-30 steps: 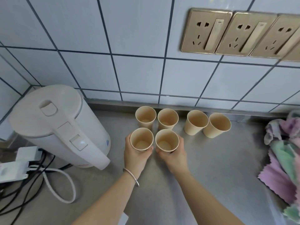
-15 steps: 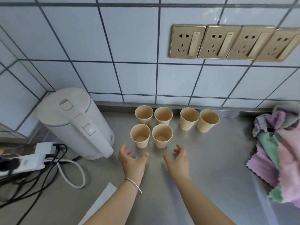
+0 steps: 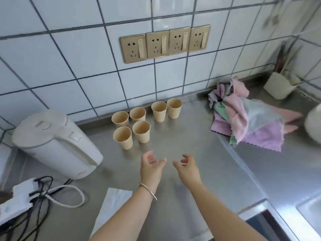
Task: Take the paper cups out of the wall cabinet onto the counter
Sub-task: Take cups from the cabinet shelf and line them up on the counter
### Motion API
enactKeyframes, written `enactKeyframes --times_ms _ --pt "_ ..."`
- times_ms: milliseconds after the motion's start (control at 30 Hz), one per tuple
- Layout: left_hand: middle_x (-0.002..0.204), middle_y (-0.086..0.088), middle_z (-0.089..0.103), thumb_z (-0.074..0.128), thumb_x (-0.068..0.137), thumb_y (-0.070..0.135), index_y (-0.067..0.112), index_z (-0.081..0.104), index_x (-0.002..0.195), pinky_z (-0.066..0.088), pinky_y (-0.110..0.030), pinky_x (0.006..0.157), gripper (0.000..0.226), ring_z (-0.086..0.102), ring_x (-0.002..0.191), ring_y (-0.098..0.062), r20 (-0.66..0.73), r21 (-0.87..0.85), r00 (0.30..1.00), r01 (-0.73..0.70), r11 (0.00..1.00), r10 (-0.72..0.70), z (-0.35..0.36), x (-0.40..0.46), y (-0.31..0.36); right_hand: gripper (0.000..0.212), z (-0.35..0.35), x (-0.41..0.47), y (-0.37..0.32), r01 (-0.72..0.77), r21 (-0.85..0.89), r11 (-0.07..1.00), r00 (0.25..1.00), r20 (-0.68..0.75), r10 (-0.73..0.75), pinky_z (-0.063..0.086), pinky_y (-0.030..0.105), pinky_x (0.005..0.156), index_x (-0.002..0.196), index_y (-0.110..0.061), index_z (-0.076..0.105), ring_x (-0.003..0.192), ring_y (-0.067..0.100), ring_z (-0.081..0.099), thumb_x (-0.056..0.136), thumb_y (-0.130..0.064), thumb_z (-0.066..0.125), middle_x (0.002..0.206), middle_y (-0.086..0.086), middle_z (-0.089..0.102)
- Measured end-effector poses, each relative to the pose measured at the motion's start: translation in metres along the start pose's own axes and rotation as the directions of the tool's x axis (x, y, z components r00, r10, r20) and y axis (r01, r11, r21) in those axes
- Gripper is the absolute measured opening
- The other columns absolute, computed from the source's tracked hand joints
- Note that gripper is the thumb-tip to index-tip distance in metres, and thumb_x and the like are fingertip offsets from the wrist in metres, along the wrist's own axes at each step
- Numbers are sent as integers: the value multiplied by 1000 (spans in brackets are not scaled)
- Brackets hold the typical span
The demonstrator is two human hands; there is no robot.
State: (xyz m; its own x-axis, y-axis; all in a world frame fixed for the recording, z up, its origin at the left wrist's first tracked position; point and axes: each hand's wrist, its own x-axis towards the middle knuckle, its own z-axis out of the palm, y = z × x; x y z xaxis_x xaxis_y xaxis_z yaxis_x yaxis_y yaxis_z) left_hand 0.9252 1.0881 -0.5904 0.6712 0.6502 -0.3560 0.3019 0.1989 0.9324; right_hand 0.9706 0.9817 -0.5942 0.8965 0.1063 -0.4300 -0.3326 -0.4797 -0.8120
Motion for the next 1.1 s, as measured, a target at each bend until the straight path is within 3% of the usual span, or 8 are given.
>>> enactKeyframes --times_ms 100,200,267,333,500,800,967,1100 --pt "112 -3 53 71 80 11 13 46 129 41 -13 67 54 54 94 -15 240 121 970 8 993 -37 17 -21 -7 56 -26 -36 27 -80 78 994 987 -133 90 43 32 92 133 -14 43 112 22 55 84 -30 64 126 8 55" --pt "122 -7 56 69 83 13 12 44 131 44 -24 81 54 54 101 -16 487 226 867 -10 974 -104 45 -51 -14 59 -59 -81 56 -131 172 976 948 -267 174 46 33 94 136 -17 39 112 19 55 84 -34 62 128 4 53" --pt "125 -10 57 69 82 16 12 45 131 45 -36 93 55 55 103 -17 609 275 780 -40 961 -142 67 -80 -15 61 -88 -113 75 -153 223 963 903 -364 227 47 35 96 137 -21 38 111 18 56 84 -38 62 127 1 53" --pt "118 -7 57 69 82 18 13 46 130 44 -37 96 53 55 102 -16 712 311 685 -111 944 -154 90 -120 -18 60 -118 -148 94 -144 273 951 850 -458 260 46 32 92 137 -20 38 106 16 55 84 -37 62 122 -1 54" --pt "99 7 57 64 86 20 20 49 118 44 -25 72 35 55 94 -12 904 307 377 -246 919 -202 130 -247 -33 54 -180 -251 150 -59 426 903 665 -658 354 40 18 69 135 -19 41 99 14 52 87 -32 60 116 0 54" --pt "98 6 61 60 89 17 18 49 114 44 -34 80 27 56 83 -5 941 280 -93 -324 904 -324 129 -527 -81 41 -256 -505 257 133 564 815 242 -816 525 41 17 59 128 -19 46 99 17 55 89 -25 58 115 1 57" --pt "106 -3 61 59 90 14 9 48 124 43 -25 68 36 57 85 -7 857 228 -364 -369 901 -366 100 -700 -106 38 -286 -664 300 172 545 821 -7 -833 554 44 24 74 128 -15 46 99 17 51 92 -20 55 112 3 53" --pt "100 -3 59 56 91 11 9 47 122 52 -17 56 32 58 80 -6 744 218 -543 -353 910 -389 63 -815 -109 34 -300 -764 326 153 567 809 -171 -791 587 48 45 96 119 -24 49 106 22 56 87 -31 58 108 0 60"
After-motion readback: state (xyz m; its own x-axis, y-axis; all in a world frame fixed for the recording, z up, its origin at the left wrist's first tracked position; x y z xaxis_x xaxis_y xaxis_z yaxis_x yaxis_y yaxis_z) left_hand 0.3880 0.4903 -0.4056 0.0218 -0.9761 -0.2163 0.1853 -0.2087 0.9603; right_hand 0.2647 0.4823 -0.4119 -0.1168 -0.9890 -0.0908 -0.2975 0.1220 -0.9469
